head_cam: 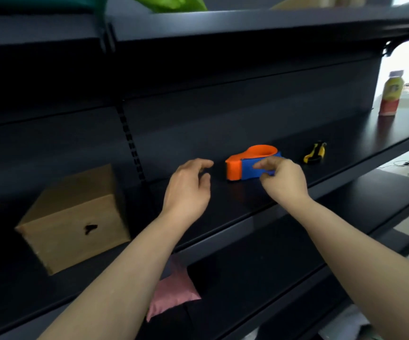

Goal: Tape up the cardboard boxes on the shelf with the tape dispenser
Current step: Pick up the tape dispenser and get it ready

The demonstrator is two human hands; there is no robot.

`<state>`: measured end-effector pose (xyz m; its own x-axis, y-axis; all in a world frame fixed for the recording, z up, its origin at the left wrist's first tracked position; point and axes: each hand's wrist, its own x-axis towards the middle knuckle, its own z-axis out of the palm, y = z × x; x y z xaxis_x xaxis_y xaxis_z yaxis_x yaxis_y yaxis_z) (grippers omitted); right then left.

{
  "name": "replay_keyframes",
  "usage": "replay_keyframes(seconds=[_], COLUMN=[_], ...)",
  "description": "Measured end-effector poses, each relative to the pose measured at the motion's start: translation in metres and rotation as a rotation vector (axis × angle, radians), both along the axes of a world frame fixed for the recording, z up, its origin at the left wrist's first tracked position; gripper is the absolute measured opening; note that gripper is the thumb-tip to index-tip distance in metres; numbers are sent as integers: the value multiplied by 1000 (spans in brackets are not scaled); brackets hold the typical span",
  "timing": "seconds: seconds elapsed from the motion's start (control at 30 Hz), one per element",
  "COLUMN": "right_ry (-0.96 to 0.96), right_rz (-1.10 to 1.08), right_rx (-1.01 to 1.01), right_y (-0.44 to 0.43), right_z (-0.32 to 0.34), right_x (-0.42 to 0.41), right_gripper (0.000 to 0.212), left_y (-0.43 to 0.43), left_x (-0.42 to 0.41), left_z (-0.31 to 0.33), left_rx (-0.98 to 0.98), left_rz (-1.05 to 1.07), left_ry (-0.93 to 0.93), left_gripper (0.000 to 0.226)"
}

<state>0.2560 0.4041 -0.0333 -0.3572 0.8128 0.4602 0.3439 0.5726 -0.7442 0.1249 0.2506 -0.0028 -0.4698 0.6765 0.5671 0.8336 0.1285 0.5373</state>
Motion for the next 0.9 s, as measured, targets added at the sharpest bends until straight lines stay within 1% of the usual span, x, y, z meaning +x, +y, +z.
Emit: replay_keyframes(seconds=[0.07,0.13,0.27,0.37,0.47,0.6,0.77,0.83,0.87,0.9], right_ry=[-64,-179,-435,-559,-618,-571,-426,-288,-198,-74], right_rz=[-44,-42,27,76,84,118,188,175,176,206], right_rx=[121,202,166,191,209,237,193,127,56,-61], right_y=[23,44,73,87,96,98,89,83,80,76], right_z=[1,2,10,10,3,-1,1,0,0,1], right_x=[5,5,-3,-10,-18,-26,-27,-29,-30,-33], right_gripper=[34,38,54,63,62,54,45,41,40,39], left_y=[20,36,58,65,66,62,57,57,57,58], left_x=[9,17,26,30,32,30,23,21,20,20], left_z=[-1,-3,-6,-7,-7,-6,-8,-10,-12,-15], left_rx=[-18,-33,-27,-34,-43,-54,-35,-28,-26,-29], left_rz=[36,71,148,199,239,286,309,288,272,259], left_ry=[-54,-87,-120,-119,-116,-122,-127,-166,-193,-227], left_gripper=[32,33,33,33,33,33,28,22,19,16])
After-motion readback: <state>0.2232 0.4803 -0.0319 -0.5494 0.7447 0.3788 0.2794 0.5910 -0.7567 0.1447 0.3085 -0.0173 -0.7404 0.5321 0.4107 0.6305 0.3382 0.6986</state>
